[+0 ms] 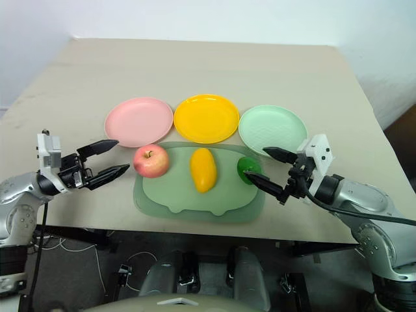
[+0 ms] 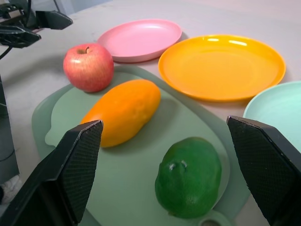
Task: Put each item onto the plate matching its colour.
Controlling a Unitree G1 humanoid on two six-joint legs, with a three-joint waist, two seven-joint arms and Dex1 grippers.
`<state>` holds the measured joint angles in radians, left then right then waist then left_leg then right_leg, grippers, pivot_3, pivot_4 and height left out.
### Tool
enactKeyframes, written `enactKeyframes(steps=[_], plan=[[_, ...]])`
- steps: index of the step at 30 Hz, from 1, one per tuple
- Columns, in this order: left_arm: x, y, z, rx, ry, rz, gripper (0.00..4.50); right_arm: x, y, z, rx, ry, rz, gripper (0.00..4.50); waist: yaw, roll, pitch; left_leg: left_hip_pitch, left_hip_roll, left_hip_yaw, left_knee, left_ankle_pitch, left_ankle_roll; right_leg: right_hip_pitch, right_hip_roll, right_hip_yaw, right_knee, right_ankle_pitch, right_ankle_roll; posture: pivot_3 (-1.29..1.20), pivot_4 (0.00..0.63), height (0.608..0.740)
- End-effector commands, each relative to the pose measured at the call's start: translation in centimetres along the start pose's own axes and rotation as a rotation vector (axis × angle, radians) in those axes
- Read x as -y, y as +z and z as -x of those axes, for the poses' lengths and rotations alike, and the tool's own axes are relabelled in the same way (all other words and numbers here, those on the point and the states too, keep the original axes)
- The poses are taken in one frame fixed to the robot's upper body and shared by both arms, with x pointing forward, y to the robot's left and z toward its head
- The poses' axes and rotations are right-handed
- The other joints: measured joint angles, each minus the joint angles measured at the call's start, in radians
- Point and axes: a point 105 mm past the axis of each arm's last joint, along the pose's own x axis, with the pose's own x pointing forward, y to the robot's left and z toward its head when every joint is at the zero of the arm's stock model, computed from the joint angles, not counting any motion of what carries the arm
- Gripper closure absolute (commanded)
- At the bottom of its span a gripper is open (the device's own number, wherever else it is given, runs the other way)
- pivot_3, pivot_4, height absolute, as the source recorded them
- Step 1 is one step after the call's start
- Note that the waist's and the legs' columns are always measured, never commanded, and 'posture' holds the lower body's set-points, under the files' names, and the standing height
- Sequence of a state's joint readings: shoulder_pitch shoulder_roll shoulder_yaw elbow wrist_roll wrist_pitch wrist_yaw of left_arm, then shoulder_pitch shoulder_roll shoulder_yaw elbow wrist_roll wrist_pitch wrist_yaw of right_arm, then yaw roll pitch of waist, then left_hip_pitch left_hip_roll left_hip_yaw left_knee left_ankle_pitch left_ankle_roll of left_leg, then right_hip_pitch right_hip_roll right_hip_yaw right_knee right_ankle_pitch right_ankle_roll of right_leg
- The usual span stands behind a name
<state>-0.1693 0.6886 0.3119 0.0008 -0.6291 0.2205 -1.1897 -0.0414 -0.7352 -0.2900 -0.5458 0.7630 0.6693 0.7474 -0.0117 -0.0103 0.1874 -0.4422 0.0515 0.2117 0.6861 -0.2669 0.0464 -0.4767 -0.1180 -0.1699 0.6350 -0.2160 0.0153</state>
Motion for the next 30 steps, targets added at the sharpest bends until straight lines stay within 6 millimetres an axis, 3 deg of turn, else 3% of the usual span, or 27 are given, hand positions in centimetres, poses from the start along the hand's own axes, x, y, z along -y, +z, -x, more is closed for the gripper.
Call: enactKeyframes(steps=[1, 16, 24, 30], plan=[[-0.2, 0.6, 0.1, -0.001, 0.003, -0.041, 0.02, 0.0, 0.6, 0.1, 0.016, 0.012, 0.041, 0.0, 0.0, 0.0, 0.0, 0.0, 0.0, 0.0, 0.0, 0.0, 0.0, 0.0, 0.0, 0.0, 0.0, 0.0, 0.0, 0.0, 0.15, 0.696], [0.7, 1.2, 0.0, 0.001, -0.029, -0.029, 0.02, -1.1, -0.1, -0.9, -0.014, 0.034, -0.003, 0.0, 0.0, 0.0, 0.0, 0.0, 0.0, 0.0, 0.0, 0.0, 0.0, 0.0, 0.0, 0.0, 0.0, 0.001, 0.0, 0.0, 0.15, 0.696], [1.5, 0.9, -0.6, -0.006, -0.061, -0.005, 0.02, 0.4, -0.9, -0.9, -0.072, -0.068, -0.019, 0.0, -0.001, 0.0, 0.0, 0.0, 0.0, 0.0, 0.0, 0.001, -0.001, 0.0, 0.0, 0.0, 0.001, 0.001, 0.0, 0.0, 0.15, 0.696], [1.5, 0.5, -0.8, -0.006, -0.073, 0.0, 0.02, 0.2, -1.5, -1.8, -0.124, -0.073, -0.028, 0.0, -0.001, 0.0, 0.0, 0.0, 0.0, 0.0, 0.0, 0.001, -0.001, 0.0, 0.0, 0.0, 0.001, 0.001, 0.0, 0.0, 0.15, 0.696]])
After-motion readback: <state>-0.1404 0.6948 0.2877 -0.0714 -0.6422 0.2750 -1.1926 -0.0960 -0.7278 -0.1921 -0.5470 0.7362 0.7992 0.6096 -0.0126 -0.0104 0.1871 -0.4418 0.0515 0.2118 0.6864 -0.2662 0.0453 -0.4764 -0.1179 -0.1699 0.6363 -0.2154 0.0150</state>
